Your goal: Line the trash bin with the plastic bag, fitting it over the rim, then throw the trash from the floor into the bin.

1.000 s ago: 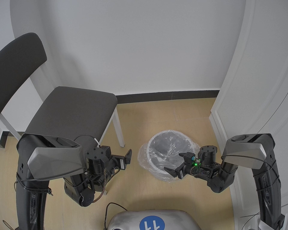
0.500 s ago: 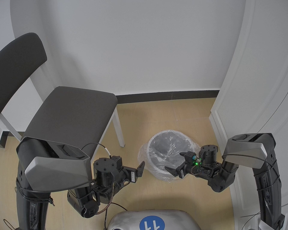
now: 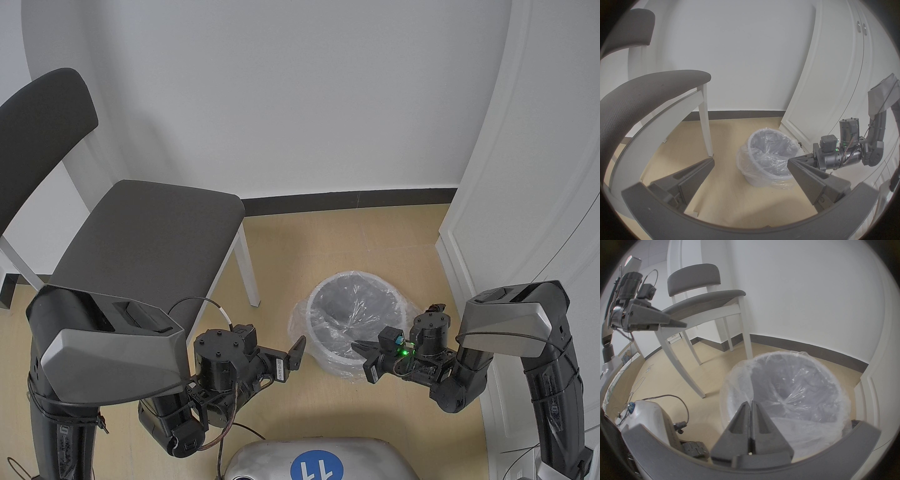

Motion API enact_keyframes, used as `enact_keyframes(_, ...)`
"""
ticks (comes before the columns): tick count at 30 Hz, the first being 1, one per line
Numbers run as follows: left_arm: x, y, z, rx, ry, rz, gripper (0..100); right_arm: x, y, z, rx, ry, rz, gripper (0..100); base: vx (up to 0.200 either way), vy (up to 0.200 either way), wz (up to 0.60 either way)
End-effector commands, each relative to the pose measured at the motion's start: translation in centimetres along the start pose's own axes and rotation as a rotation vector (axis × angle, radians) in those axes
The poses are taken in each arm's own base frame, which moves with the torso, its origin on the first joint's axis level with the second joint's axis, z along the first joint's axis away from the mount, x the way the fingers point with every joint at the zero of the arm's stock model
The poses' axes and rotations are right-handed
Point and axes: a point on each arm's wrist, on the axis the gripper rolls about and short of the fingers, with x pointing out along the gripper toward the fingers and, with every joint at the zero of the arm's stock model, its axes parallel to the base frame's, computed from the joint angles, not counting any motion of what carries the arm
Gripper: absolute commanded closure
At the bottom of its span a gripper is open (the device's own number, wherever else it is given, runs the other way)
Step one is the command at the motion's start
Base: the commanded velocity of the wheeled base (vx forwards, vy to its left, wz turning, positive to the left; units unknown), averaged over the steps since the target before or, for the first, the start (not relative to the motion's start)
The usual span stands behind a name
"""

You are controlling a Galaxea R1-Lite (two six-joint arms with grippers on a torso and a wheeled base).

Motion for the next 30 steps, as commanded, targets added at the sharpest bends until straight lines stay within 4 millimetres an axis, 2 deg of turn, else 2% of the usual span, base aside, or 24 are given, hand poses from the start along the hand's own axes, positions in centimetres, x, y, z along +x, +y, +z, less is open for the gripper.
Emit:
enact_keyframes(1,0.0,0.0,-0.2,0.001,0.004,0.0,0,-0.4,1.5,-0.2,-0.009,0.022,0.036,100,0.0,0.0,0.0)
enact_keyframes(11,0.2,0.1,-0.4,0.002,0.011,0.004,0,-0.8,4.1,-1.7,-0.012,0.09,0.105,100,0.0,0.0,0.0)
enact_keyframes(13,0.2,0.2,-0.4,0.002,0.011,0.005,0,-0.4,4.3,-2.7,-0.005,0.115,0.113,100,0.0,0.0,0.0)
enact_keyframes(21,0.3,0.2,-0.3,0.0,0.006,0.008,0,0.1,3.6,-2.4,0.025,0.201,0.115,100,0.0,0.0,0.0)
enact_keyframes(30,0.4,0.3,-0.2,-0.002,0.0,0.01,0,1.8,1.2,-1.5,0.049,0.276,0.029,100,0.0,0.0,0.0)
